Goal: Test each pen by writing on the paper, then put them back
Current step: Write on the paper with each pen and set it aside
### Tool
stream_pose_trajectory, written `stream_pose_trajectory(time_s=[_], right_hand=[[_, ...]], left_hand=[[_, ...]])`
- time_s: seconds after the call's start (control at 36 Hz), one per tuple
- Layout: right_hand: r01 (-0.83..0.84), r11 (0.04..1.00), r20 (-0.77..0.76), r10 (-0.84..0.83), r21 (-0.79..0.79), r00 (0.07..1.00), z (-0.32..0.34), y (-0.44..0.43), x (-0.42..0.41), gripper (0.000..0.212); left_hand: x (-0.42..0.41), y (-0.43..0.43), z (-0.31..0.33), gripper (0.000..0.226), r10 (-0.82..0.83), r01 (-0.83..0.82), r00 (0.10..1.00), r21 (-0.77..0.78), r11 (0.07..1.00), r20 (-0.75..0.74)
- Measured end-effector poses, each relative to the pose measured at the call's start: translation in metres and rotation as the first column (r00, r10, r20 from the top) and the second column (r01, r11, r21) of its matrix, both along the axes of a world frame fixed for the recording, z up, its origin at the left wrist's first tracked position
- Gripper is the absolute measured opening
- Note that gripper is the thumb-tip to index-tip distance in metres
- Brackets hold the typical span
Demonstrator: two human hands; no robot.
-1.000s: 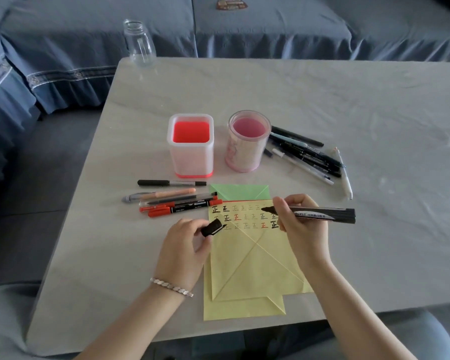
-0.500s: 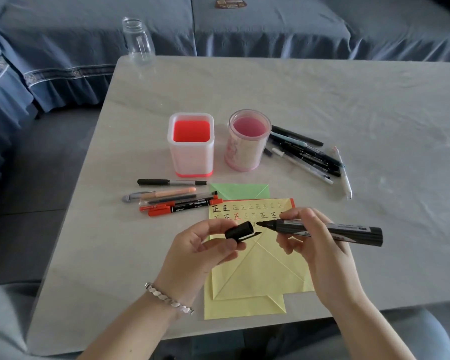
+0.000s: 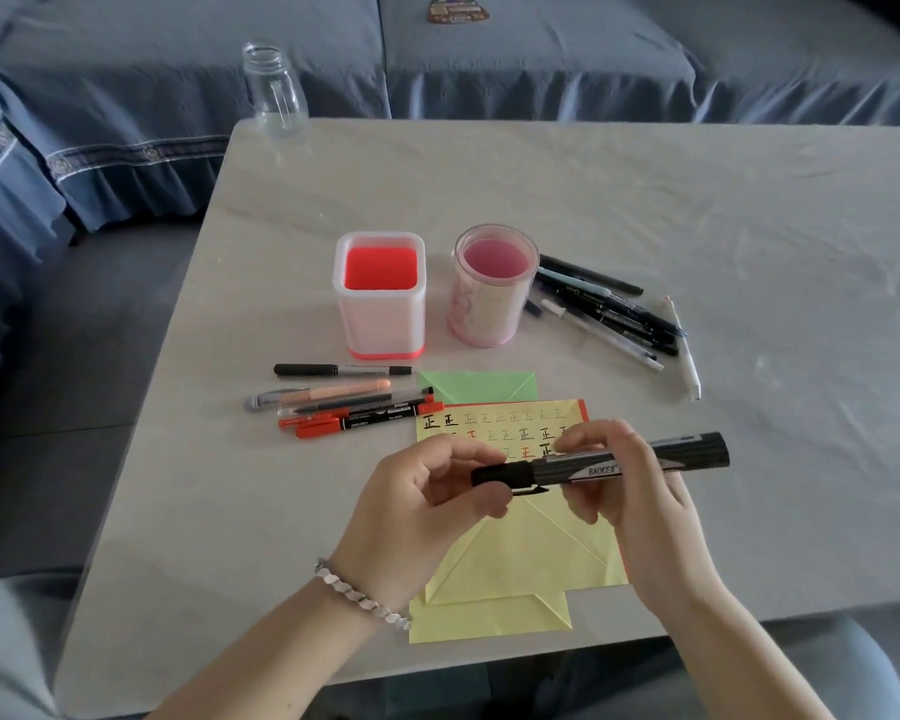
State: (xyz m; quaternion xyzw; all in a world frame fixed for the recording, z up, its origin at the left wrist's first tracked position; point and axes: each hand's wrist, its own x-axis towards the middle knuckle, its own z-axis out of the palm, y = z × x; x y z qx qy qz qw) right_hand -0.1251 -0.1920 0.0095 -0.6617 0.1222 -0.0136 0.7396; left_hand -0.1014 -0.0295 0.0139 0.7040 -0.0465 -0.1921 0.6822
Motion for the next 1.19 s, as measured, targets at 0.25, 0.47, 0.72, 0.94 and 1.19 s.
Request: stream_pose_trajectory(time_s=[0.25, 0.47, 0.72, 0.94, 1.19], right_hand=[[0.233, 0.971, -0.116, -0.226, 0.057, 0.967, -0.007, 0.013, 0.006, 0.058], [0.344, 0.914, -0.152, -0.317, 0.214, 0.936, -0.001, 0.019, 0.015, 0.048], [0.102, 0.993, -0.053, -0.106, -0.063, 0.993, -0.01, 0.016, 0.013, 0.025], [-0.012, 0.997, -0.189, -0.003, -0.076, 0.982, -0.029, 0.031, 0.024, 0.032], [-0.196, 0.731, -0.173, 0.108, -0.653, 0.979, -0.06, -0.012, 0.071, 0.029]], left_hand=[[-0.006, -0.012, -0.004, 0.018, -0.05, 0.024, 0.983, 0.147, 0.989, 0.178], [-0.002, -0.019, -0.021, 0.019, -0.036, -0.202, 0.75, 0.281, 0.938, 0.66], [0.012, -0.001, -0.016, 0.011, -0.093, 0.065, 0.964, -0.12, 0.991, -0.249], [0.022, 0.016, -0.03, 0.015, -0.192, 0.085, 0.961, 0.447, 0.89, 0.2], [0.044, 0.042, -0.056, 0.018, -0.248, -0.334, 0.751, 0.675, 0.658, 0.613]])
